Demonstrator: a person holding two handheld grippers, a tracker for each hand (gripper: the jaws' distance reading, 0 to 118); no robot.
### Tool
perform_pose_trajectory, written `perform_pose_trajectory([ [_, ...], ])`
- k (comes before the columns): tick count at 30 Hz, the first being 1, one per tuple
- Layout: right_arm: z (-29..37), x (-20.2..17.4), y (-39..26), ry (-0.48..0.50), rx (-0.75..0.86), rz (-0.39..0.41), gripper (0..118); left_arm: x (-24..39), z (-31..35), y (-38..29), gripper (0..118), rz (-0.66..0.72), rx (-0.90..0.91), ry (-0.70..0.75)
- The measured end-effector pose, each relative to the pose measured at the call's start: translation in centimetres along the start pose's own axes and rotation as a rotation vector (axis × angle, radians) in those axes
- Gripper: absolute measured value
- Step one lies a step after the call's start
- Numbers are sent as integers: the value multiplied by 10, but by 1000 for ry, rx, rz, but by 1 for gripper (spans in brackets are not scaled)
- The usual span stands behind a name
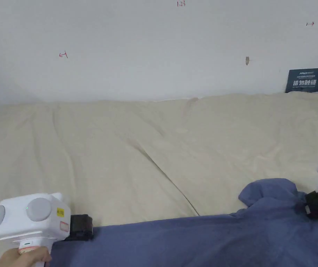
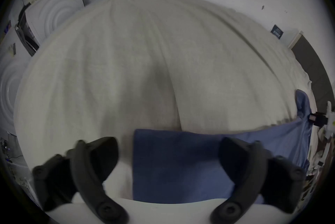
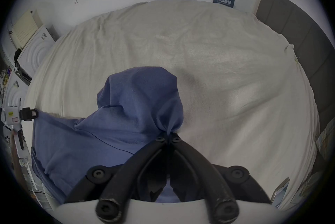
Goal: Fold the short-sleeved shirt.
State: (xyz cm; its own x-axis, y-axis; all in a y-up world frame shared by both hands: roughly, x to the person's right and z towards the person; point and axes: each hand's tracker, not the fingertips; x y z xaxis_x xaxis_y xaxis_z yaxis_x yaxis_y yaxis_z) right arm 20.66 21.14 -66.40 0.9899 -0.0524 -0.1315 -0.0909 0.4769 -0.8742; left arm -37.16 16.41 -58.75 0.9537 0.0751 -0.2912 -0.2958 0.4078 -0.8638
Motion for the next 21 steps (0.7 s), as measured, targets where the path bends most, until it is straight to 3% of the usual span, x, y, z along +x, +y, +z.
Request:
perform_pose_trajectory([
  [1,1,0,-1,1,-1,1,0,7,-2,-2,104,-50,13,80],
  [2,1,0,0,4,-1,3,0,11,4,-5,104,-61,52,65],
  [4,3,-1,-1,3,2,5,0,21,14,-8,92,-123,71,68],
  [9,14,-2,-3,17,20,-11,0,28,25,0,15,-113,43,23],
  [12,28,0,-4,30,36,-12,0,31,36,-1,9,-98,58,11],
  [21,112,8,-30,60,163,-10,0,28,107,-21,9,-137,176,-9],
])
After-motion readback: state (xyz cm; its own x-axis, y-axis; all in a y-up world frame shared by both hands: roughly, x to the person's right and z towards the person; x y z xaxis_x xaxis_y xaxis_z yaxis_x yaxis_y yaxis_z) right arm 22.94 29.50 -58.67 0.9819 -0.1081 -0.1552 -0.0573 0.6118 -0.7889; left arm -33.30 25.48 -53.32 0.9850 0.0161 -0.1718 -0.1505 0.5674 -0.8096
